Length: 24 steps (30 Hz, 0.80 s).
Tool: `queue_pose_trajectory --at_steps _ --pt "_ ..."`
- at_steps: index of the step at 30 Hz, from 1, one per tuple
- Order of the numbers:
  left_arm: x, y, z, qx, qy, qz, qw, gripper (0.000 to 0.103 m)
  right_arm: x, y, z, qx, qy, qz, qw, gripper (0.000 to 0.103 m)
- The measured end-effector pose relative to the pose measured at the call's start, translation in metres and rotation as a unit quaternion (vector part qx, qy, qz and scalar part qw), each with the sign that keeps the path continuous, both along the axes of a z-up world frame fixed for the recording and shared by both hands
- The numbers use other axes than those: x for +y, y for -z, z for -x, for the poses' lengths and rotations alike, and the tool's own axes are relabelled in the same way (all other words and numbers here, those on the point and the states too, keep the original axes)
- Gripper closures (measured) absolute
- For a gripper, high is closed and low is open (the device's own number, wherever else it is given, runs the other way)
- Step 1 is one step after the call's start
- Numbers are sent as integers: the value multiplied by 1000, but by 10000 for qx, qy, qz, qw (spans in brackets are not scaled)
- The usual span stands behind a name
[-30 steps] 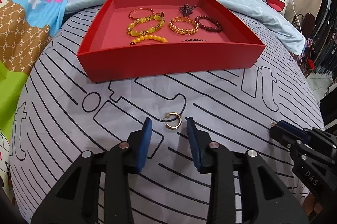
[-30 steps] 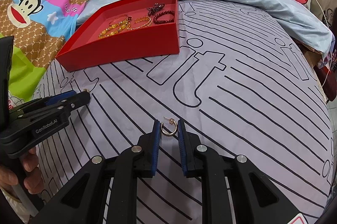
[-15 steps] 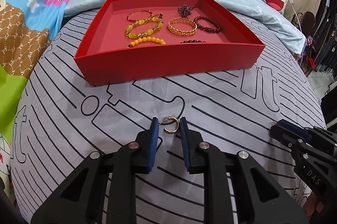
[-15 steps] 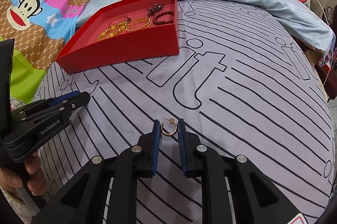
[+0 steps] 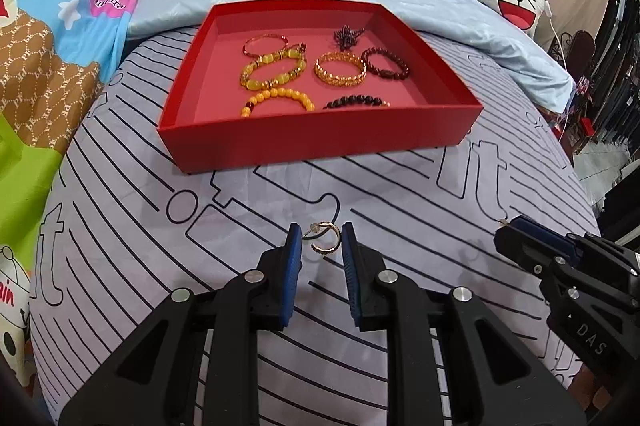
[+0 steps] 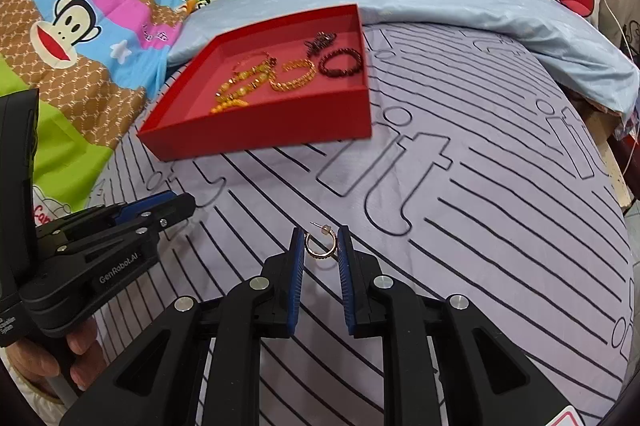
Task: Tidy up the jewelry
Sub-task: 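Carry both hoop earrings into the tray and open both tools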
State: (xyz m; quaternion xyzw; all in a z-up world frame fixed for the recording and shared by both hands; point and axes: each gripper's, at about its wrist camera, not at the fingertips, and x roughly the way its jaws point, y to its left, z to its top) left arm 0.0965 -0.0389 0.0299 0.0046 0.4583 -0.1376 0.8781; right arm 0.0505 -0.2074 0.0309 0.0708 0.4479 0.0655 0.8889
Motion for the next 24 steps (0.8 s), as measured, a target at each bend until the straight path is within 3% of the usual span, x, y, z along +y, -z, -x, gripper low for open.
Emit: queue_pose_trajectory --at_steps 9,17,24 --pt "3 -32 -19 -296 0 90 9995 83 12 -37 -30 -387 -203 -163 9989 87" --pt "9 -58 -66 -591 -88 113 9981 83 27 -61 -86 -685 -389 -85 9969 87" --pt "8 -63 -121 -674 -102 51 9977 83 39 -62 -145 -657 -492 -82 9966 87"
